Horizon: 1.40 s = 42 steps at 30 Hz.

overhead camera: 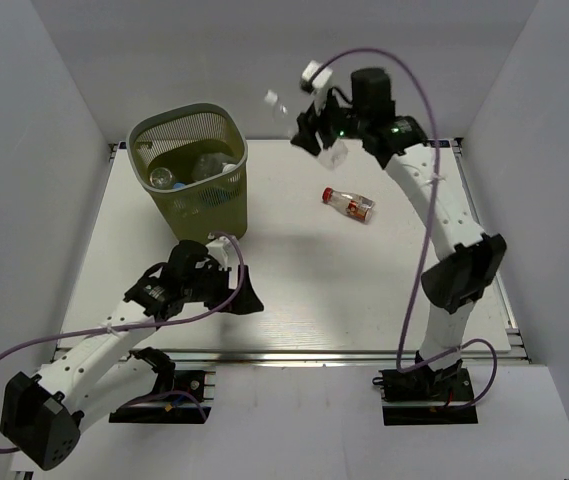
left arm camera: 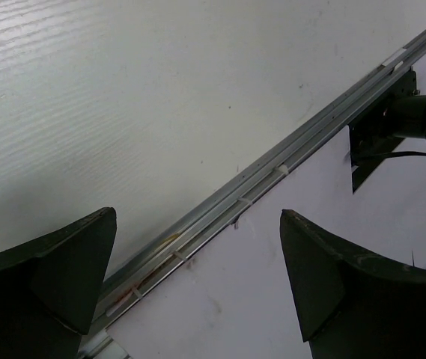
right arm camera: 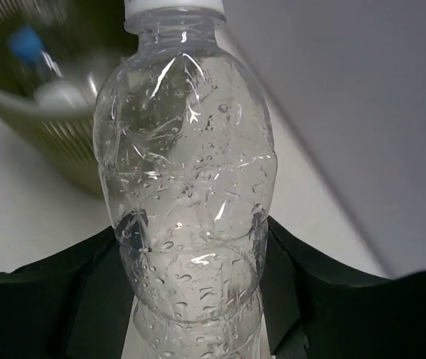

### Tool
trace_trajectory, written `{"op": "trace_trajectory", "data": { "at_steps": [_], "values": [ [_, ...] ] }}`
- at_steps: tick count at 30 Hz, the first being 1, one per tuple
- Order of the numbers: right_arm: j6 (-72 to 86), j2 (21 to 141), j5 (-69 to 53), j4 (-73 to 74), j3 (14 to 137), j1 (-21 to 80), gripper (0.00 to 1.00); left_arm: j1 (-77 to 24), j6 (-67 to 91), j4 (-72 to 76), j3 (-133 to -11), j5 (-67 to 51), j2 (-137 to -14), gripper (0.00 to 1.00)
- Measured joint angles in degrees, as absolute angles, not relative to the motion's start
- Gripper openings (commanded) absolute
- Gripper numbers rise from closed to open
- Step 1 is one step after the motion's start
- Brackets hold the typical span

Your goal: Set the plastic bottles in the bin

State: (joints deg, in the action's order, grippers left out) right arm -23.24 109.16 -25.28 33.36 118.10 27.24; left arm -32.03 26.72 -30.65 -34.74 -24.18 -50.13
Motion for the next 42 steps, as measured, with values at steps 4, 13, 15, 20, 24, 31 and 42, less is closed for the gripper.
{"op": "trace_trajectory", "data": {
  "at_steps": [4, 13, 15, 20, 24, 31, 42],
  "values": [
    [-18.5, 103.7, -28.5, 23.2, 123.4, 29.1, 0.0, -32.7, 27.3, -28.6, -34.1, -24.8, -50.9, 1.0],
    [-2.8, 107.6, -34.9, -13.8, 115.3, 38.2, 0.02, -34.2, 28.5, -25.7, -32.6, -24.7, -50.6, 1.0],
    [-0.3, 113.7, -34.2, -19.6, 118.1, 39.9, 0.02, -34.6, 29.0, -25.6, -32.0, -24.4, -50.1, 1.0],
    [3.1, 128.2, -30.0, -24.2, 128.4, 43.5, 0.62, -35.2, 30.7, -25.2, -30.5, -23.8, -47.7, 1.0],
    [4.3, 131.4, -27.1, -24.7, 129.1, 45.2, 0.9, -35.7, 31.8, -25.4, -29.8, -22.8, -45.7, 1.0],
    [0.1, 128.9, -23.2, -25.2, 129.4, 43.9, 0.72, -35.9, 32.5, -24.9, -28.5, -21.8, -44.7, 1.0],
    [-11.2, 109.2, -15.9, 0.5, 118.1, 22.5, 0.63, -36.5, 32.6, -20.0, -26.7, -21.8, -50.4, 1.0]
  ]
}}
